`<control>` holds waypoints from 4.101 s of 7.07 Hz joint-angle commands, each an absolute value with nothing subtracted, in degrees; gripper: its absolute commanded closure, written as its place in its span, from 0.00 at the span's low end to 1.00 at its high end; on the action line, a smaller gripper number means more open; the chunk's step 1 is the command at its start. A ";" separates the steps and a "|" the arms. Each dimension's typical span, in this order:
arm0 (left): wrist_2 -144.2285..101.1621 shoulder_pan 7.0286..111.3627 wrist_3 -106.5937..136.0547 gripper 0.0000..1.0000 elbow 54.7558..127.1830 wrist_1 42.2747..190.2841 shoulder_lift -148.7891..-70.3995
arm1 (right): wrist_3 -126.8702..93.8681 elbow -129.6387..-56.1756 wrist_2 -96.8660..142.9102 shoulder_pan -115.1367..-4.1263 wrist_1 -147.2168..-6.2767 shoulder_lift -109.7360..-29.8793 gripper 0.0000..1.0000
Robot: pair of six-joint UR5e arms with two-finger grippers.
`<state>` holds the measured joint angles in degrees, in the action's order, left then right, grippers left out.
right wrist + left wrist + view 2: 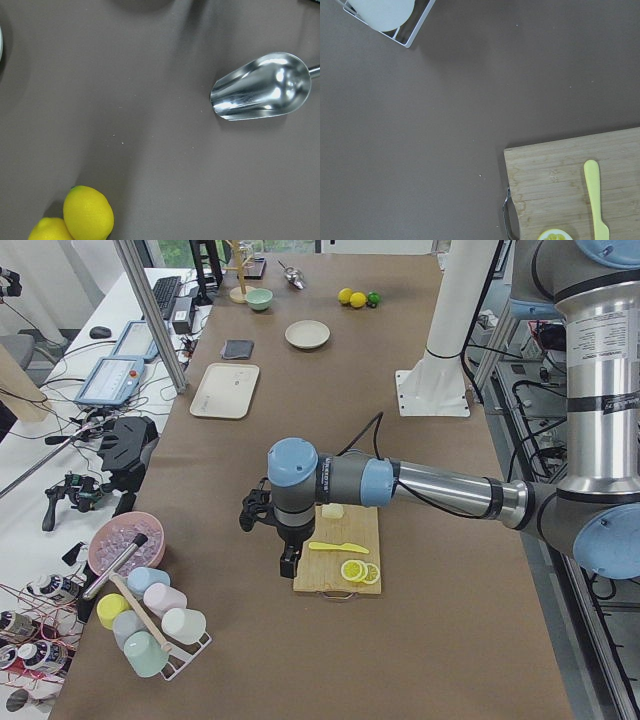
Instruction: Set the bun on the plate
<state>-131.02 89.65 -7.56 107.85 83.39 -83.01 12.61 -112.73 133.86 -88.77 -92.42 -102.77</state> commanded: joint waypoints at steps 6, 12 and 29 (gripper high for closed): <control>-129.04 92.99 -6.43 0.03 104.63 92.75 -91.54 | 7.74 -117.17 134.64 -88.77 -92.37 -96.01 0.00; -132.80 91.94 -4.22 0.03 103.10 96.13 -91.06 | -52.97 -106.14 121.36 -53.88 -55.40 -92.21 0.00; -132.89 90.26 -2.81 0.03 102.83 97.21 -90.62 | -96.67 -100.90 84.76 -15.41 -66.24 -60.24 1.00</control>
